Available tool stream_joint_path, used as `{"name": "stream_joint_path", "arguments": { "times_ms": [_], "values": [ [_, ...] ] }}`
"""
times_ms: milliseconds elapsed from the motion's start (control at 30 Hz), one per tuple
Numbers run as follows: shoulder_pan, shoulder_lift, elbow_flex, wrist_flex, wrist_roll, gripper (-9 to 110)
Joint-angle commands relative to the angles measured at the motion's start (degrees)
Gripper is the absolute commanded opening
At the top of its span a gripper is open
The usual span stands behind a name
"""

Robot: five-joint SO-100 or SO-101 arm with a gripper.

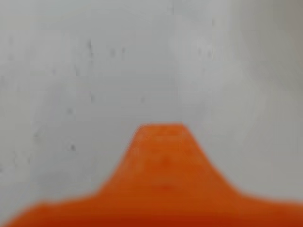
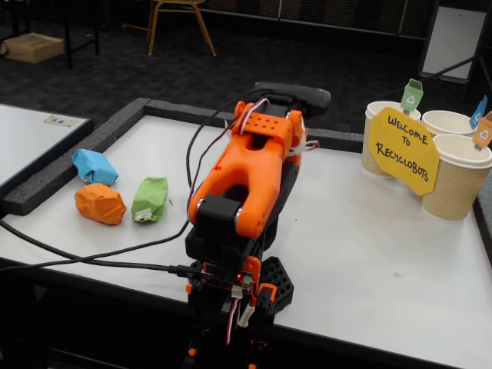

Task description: Sort rubbish by color.

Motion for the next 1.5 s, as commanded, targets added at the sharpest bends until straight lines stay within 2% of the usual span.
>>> {"name": "stream_joint_path", "arguments": {
  "times_ms": [0, 433, 667, 867, 1000, 1133, 1467],
  "values": [
    [0.00, 1.41, -12.39, -1.23, 0.35, 7],
    [-9.14, 1.32, -26.63, 8.88, 0.79, 8],
    [-8.35, 1.05, -27.07, 11.60, 0.88, 8],
    [-7.03, -13.01, -35.16, 12.30, 0.88, 8],
    [-4.39, -28.21, -47.46, 13.54, 0.97, 7],
    [-2.90, -35.95, -57.48, 14.59, 0.97, 7],
    [-1.14, -61.17, -82.00, 28.21, 0.97, 7]
  ]
}}
